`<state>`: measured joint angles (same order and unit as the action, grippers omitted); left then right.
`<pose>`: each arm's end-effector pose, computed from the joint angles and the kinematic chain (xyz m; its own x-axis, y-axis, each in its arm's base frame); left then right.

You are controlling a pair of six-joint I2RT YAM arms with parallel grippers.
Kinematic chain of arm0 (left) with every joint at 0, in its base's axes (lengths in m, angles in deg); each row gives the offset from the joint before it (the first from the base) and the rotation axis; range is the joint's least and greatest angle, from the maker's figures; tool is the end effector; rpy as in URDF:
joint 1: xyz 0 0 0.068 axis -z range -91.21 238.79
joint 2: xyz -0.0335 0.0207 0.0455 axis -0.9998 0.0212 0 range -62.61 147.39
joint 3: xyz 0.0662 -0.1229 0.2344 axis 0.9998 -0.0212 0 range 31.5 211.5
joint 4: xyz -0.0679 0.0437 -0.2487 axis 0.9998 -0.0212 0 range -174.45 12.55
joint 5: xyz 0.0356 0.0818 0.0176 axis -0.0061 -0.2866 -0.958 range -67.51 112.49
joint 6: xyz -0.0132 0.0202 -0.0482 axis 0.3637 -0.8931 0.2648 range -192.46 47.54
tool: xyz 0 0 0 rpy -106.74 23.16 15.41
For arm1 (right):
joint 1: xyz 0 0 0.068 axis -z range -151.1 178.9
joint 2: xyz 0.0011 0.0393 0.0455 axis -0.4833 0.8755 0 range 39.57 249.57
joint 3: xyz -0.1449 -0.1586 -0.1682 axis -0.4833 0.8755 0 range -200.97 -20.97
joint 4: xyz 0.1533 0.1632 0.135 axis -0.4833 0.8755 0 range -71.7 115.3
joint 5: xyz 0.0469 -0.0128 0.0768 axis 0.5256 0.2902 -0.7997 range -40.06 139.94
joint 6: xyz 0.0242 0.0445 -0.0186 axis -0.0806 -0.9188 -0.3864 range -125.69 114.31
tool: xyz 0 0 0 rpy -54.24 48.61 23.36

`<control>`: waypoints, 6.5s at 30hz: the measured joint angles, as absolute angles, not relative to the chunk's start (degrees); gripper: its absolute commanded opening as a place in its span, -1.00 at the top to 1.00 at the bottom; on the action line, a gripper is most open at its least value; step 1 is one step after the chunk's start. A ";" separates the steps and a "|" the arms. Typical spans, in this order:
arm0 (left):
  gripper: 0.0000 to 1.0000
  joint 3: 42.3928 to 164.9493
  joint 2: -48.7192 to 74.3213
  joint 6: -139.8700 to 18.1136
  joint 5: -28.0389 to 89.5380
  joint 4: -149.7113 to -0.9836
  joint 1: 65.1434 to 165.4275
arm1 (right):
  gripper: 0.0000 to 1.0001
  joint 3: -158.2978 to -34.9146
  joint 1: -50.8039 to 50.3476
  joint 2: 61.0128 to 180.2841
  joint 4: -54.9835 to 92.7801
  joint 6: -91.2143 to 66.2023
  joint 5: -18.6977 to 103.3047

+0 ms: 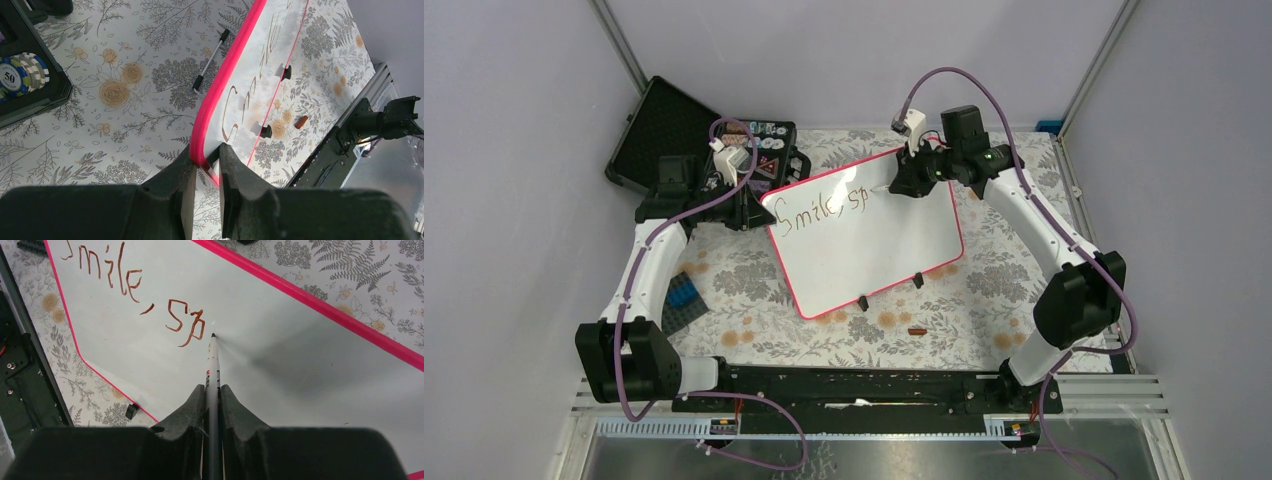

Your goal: Write a sentence on the whiteboard

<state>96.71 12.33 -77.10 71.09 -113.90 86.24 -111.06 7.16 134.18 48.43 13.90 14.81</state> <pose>0.2715 -0.0146 0.3158 -0.6788 0.0234 -0.7339 0.5462 0.6841 -0.4834 0.3407 0.1579 0.3585 -0.2486 -0.3943 -0.8847 -0.8767 0.4799 0.0324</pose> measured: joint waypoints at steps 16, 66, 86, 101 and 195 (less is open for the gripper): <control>1.00 96.71 12.33 -77.10 71.04 -113.90 86.26 | 1.00 -112.00 6.79 135.01 48.41 13.86 14.96; 1.00 96.71 12.33 -77.10 70.85 -113.90 86.31 | 1.00 -108.69 6.59 133.24 48.83 14.89 16.03; 1.00 96.71 12.33 -77.10 70.85 -113.88 86.31 | 1.00 -111.14 6.77 134.24 48.83 14.65 16.73; 1.00 96.71 12.33 -77.08 70.82 -113.85 86.31 | 1.00 -111.19 7.64 134.24 48.89 14.65 16.89; 1.00 96.71 12.33 -77.08 70.69 -113.83 86.37 | 1.00 -109.35 8.65 134.33 50.60 16.53 15.42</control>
